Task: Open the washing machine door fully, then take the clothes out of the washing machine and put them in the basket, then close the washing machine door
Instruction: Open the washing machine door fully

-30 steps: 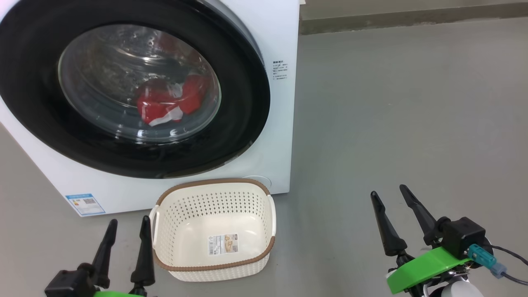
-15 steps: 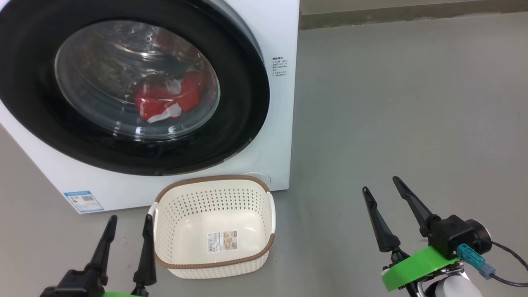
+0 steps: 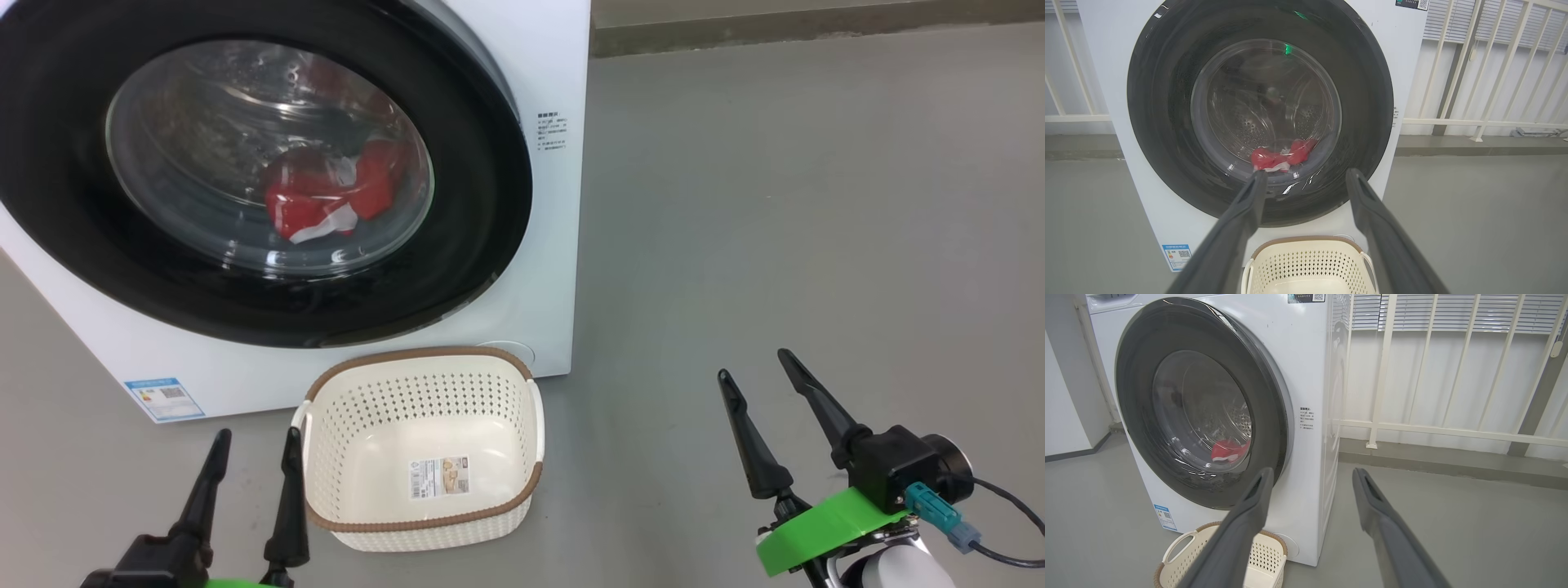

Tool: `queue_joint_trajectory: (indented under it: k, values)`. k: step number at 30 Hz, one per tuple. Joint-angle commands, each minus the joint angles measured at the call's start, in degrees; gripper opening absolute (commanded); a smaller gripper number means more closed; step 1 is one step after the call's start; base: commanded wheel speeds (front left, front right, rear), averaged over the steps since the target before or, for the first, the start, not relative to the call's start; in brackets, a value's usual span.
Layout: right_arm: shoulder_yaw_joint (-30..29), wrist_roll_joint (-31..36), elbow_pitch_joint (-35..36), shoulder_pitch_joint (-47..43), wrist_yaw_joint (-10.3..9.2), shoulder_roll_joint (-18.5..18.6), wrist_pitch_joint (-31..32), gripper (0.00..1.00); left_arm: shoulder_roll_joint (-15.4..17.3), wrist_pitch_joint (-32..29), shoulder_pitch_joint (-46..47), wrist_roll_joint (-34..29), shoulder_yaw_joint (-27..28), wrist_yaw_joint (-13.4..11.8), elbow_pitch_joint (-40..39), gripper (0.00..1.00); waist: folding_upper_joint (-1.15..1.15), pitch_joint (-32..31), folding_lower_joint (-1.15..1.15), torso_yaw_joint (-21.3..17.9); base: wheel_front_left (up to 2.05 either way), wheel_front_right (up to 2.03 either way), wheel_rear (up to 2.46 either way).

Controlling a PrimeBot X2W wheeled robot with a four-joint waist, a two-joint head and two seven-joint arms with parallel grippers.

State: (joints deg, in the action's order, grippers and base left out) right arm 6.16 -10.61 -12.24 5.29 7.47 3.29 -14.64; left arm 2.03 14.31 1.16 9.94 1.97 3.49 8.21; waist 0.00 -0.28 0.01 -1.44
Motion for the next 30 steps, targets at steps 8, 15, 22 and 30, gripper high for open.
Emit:
queue_joint_trajectory:
  k: [8, 15, 22, 30]
  values:
    - [0.0, 0.1, 1.8, 2.6, 0.02, -0.1, -0.4, 1.0, 0.9, 0.7, 2.1, -1.2, 1.4, -0.6, -1.0, 1.0, 0.0, 0.7, 0.0, 0.5, 0.0, 0.0, 0.0]
    - [-0.9, -0.8, 1.0, 4.7, 0.02, -0.2, -0.4, 0.0, 0.9, 0.7, 3.3, -1.3, 1.4, 0.0, -1.0, 1.0, 0.0, 2.3, 0.0, 1.6, 0.0, 0.0, 0.0]
    - [-1.3, -10.6, -5.1, 9.6, 0.02, -0.4, -0.4, 0.0, 0.9, 0.7, 4.3, 0.8, 1.5, 0.3, -2.2, 1.0, 0.0, 4.6, 0.0, 2.7, 0.0, 0.0, 0.0]
    - [0.1, -24.5, -12.9, 18.1, 0.02, -0.3, -0.4, 0.0, 0.9, 0.7, 5.8, 0.8, 0.5, 0.5, -3.7, 1.0, 0.0, 7.8, 0.0, 4.4, 0.0, 0.0, 0.0]
